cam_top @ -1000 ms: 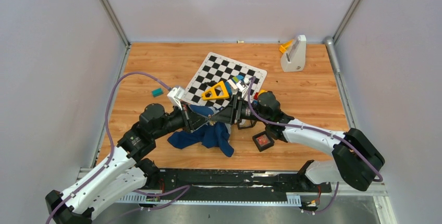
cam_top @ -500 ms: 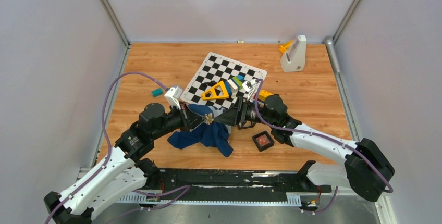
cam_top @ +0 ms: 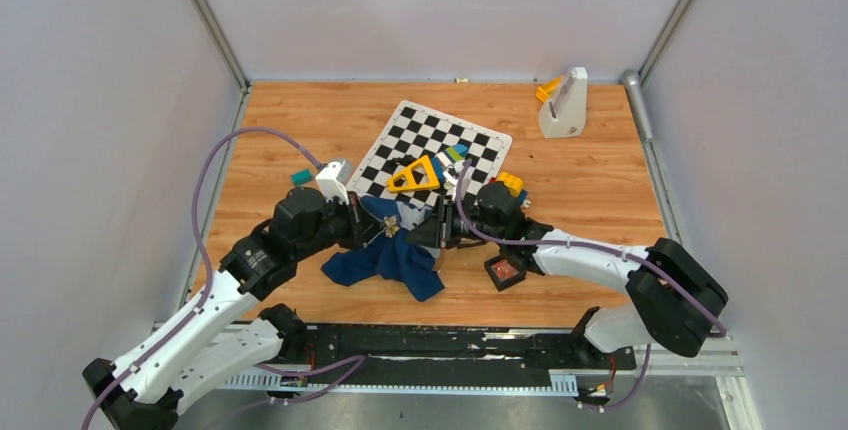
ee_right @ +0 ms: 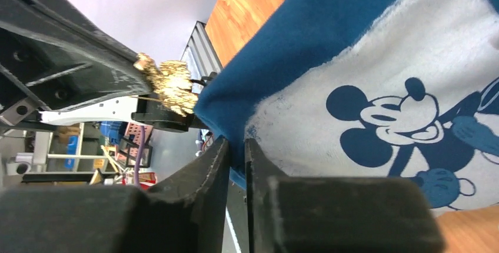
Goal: Remove the brooch from the garment
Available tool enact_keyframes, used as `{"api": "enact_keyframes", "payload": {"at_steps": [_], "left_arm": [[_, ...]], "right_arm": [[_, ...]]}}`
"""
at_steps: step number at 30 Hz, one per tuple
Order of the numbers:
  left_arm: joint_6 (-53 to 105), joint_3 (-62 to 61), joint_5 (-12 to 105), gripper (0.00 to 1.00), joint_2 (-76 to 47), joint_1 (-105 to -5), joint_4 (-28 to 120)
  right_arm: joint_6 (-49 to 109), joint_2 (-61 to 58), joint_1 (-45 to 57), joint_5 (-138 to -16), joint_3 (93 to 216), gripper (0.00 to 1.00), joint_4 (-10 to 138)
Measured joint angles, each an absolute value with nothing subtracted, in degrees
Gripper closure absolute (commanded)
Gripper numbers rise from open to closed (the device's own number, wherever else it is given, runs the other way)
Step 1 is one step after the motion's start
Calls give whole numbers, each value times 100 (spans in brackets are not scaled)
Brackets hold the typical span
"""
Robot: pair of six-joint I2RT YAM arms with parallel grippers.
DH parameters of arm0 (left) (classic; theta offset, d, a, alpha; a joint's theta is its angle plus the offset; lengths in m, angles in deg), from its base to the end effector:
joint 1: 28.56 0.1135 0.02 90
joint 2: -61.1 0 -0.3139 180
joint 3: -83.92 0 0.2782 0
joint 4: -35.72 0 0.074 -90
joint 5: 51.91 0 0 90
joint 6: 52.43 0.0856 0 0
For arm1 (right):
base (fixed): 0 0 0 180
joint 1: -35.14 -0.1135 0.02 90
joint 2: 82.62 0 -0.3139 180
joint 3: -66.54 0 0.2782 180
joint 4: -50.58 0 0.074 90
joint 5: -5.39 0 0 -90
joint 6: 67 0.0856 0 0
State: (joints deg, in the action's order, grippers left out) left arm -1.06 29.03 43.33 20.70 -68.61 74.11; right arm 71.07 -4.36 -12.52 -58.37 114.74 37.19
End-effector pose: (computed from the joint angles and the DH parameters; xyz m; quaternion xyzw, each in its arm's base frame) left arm 0.1449 -0.1320 0.3220 0.0353 0.8369 -0.3750 0.3971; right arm 0.2019 0.2778 0.2382 -0.1327 0.7817 0.5534 0.2551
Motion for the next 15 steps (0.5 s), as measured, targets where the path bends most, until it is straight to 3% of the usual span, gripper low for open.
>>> {"api": "enact_keyframes", "payload": {"at_steps": [6,13,15], "left_arm": [[91,2626,3887,100,1600,-6861,8075],[292,2352,3590,100,789,-6859,8772],[338,2350,3581,100,760,-6859,8958]], "right_arm": [[6867,-419,-1269,-5909,11953,100,4106],[6462,-1077,-1154,-6394,12382,100,4772],[6379,-1287,-1062,-6558,12384,95,4941]]}}
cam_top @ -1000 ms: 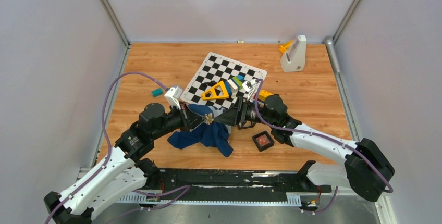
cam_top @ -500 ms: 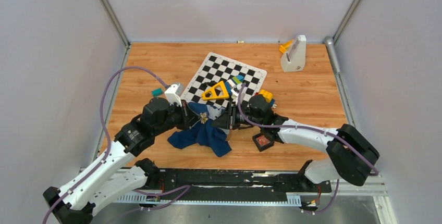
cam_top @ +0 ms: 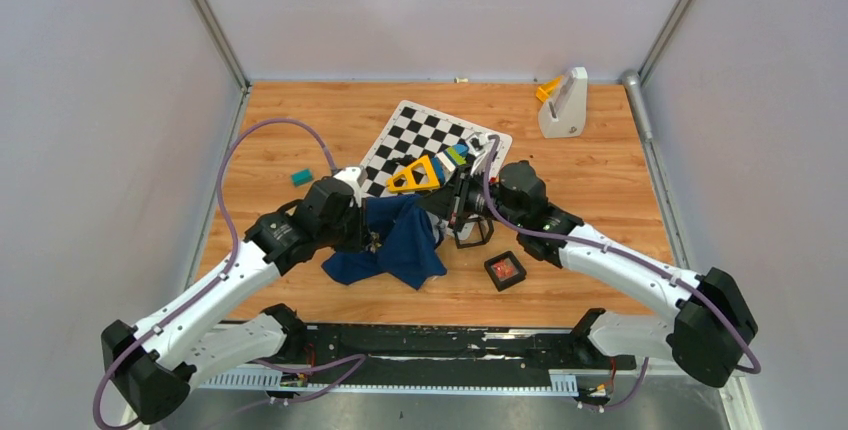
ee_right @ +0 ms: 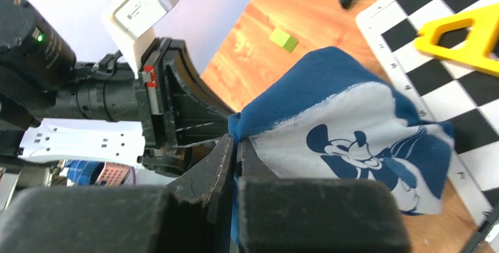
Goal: Remove the brooch from the garment
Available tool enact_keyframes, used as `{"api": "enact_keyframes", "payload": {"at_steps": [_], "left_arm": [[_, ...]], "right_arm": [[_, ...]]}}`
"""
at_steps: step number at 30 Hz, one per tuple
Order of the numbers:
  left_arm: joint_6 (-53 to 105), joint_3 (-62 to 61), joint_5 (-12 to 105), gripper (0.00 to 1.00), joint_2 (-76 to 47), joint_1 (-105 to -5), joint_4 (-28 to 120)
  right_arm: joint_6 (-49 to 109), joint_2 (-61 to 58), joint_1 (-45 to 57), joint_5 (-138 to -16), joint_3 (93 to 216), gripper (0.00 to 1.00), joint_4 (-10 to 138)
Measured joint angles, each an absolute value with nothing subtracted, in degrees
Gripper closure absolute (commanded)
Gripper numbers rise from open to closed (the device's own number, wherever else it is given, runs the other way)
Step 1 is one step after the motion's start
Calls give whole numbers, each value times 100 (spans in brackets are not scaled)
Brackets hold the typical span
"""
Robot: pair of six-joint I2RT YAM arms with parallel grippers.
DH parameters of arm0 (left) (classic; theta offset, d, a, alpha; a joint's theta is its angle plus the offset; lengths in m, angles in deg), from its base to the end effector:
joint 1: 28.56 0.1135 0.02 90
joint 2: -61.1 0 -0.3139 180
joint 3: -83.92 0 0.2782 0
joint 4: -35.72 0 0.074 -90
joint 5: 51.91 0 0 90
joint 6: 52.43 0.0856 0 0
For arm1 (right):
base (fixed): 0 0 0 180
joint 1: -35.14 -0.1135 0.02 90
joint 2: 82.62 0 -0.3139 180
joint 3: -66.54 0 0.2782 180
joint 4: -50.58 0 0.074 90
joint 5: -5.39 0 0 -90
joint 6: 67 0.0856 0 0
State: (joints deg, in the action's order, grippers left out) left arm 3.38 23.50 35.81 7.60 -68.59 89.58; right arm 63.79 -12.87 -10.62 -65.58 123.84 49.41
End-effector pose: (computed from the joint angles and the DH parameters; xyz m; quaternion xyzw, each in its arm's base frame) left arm 0.1694 -0.1379 0.2828 0.0401 0.9292 -0.2066 0.3038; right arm 0.2137 0.2594 0.3177 -0.1378 0.7573 0.5218 0.3678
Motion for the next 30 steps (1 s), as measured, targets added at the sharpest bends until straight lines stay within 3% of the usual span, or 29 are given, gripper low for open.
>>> {"api": "enact_keyframes", "payload": {"at_steps": [4,7,10,19,30], "left_arm": [[390,2278,3566,100,887,-6859,9275],[430,2180,3638,100,1103,-6859,9439],[462,2042,3819,100,1399,-6859,9535],[436,2040,5249,100,2045,-6855,8571],[272,2151,6180,100,2166,-6855,7535]], "right_arm": [[6272,-1538,-926,-6834,12294,69,5150],[6167,-1604,-891,-6967,12207,40,5334],[5973,-1562,-891,-6844,12202,31,5548],[6058,-1496,-891,-5343,11986,44,4916],[6943,-1505,-891,-4136,11682,45,3271]]}}
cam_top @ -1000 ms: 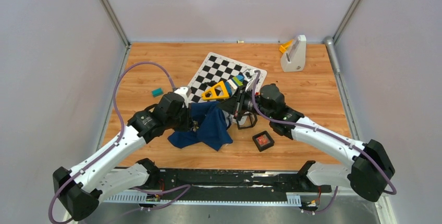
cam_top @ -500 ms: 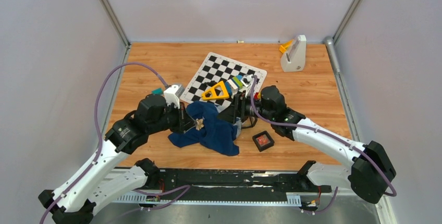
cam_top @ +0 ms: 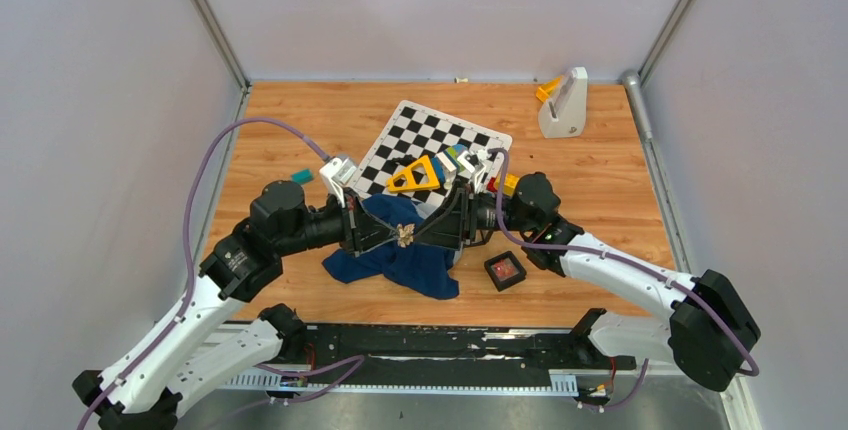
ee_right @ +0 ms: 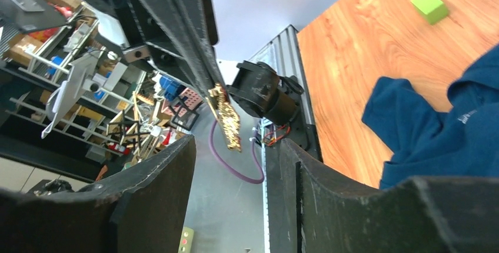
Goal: Remove the brooch from the garment
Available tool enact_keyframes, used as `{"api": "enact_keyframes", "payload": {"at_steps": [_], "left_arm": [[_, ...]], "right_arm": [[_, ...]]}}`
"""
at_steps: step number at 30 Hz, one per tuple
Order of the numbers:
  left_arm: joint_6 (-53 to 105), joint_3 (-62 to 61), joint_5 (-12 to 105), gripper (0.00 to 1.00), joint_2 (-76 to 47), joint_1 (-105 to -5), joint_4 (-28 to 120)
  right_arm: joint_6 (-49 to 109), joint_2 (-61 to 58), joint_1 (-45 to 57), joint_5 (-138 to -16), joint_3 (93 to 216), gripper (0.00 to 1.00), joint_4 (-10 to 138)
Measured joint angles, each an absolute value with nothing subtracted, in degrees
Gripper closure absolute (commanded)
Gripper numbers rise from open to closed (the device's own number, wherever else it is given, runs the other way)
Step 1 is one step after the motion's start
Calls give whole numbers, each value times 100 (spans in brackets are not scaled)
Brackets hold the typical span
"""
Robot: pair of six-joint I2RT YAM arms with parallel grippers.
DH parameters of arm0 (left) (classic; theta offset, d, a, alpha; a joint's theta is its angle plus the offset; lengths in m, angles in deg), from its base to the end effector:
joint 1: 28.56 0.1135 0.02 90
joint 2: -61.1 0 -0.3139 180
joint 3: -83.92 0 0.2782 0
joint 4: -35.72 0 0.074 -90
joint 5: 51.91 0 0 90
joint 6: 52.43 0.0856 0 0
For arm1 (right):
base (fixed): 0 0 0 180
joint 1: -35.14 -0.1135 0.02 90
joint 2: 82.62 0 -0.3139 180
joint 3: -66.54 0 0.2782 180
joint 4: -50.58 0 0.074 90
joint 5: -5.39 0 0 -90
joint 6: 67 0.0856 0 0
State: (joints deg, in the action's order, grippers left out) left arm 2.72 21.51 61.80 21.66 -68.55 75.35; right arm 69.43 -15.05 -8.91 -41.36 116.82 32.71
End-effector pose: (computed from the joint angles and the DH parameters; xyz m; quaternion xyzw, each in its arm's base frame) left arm 0.1156 -0.1419 0.3778 0.1578 0.7787 -0.4860 0.3641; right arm 0.1764 0.2523 0.3223 -0.2483 0.6593 0.6517 0.2811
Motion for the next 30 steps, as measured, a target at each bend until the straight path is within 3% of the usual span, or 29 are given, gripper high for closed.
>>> {"api": "enact_keyframes", "payload": {"at_steps": [16,30], "left_arm": [[121,2350,6604,100,2100,-6853,7089],[84,2451,6593,100,2067,-6816,6974]], "right_arm": [[7264,-1293,-894,-3905,11660,65,2831],[7343,-1295,-909,-4230,11660,68,3013]]}}
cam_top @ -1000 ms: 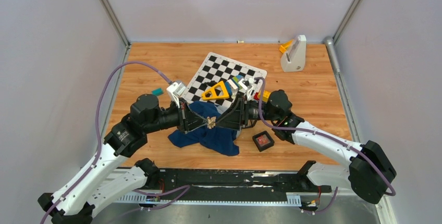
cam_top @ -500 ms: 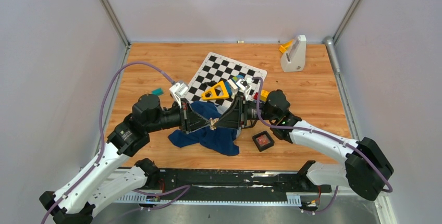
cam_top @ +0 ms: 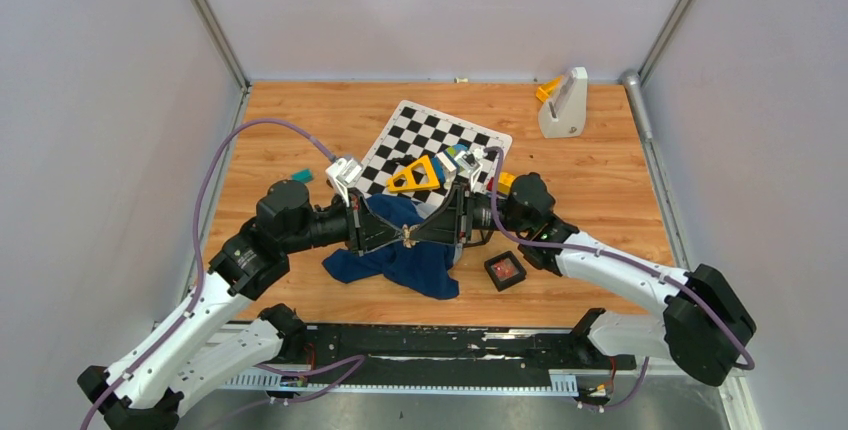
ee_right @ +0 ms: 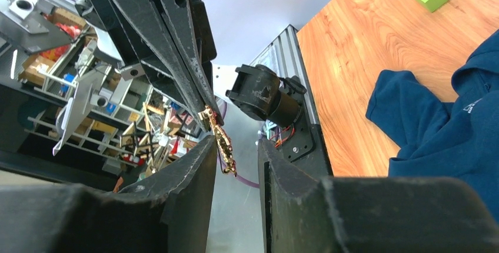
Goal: Remove the brooch from the garment
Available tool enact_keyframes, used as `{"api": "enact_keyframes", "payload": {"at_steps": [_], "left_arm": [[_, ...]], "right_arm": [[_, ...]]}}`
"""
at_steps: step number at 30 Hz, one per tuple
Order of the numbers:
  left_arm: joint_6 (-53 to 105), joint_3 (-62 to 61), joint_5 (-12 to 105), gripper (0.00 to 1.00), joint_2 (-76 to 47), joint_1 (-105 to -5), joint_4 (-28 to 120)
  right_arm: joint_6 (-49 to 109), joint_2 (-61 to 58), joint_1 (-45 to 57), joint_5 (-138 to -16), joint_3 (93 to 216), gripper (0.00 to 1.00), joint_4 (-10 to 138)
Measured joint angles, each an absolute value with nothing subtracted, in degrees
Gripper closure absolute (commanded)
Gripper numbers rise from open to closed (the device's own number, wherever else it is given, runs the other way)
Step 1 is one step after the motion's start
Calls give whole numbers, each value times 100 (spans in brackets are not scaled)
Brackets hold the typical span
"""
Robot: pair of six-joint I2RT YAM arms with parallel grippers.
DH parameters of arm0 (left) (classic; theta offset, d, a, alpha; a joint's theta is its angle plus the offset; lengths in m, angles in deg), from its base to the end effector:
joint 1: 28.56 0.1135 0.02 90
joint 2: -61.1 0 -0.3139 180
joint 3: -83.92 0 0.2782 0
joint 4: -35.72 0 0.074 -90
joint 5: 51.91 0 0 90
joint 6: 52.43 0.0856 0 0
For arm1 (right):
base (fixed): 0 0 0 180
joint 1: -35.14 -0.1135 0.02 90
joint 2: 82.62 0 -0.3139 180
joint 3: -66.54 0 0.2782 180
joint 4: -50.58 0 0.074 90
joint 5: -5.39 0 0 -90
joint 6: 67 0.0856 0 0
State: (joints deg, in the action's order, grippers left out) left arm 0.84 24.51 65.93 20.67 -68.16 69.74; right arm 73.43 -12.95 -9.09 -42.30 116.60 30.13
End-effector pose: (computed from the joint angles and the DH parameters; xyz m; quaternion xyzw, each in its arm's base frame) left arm 0.1199 -0.1511 0.3687 0.1656 0.7664 -0.5151 0.3464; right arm 0.1821 0.2577 0.3165 -0.2213 0.6675 0.6601 0.2640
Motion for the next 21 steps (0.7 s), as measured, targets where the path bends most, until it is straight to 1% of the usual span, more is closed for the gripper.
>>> {"api": "enact_keyframes", "payload": {"at_steps": [12,17,21], "left_arm": [[73,2497,6606,100,2074,-6811,6869],[67,2503,6610,100,2076,-6820,6897],[62,2505,6608,100,2074,-6820,6904]], "right_arm": [[7446,-1545,-931,-4871,11632,67,3118],[7455,-1643,-929,-5074,11564,62,3155],[7426,-1722,-929,-5179,11525,49,3268]]}}
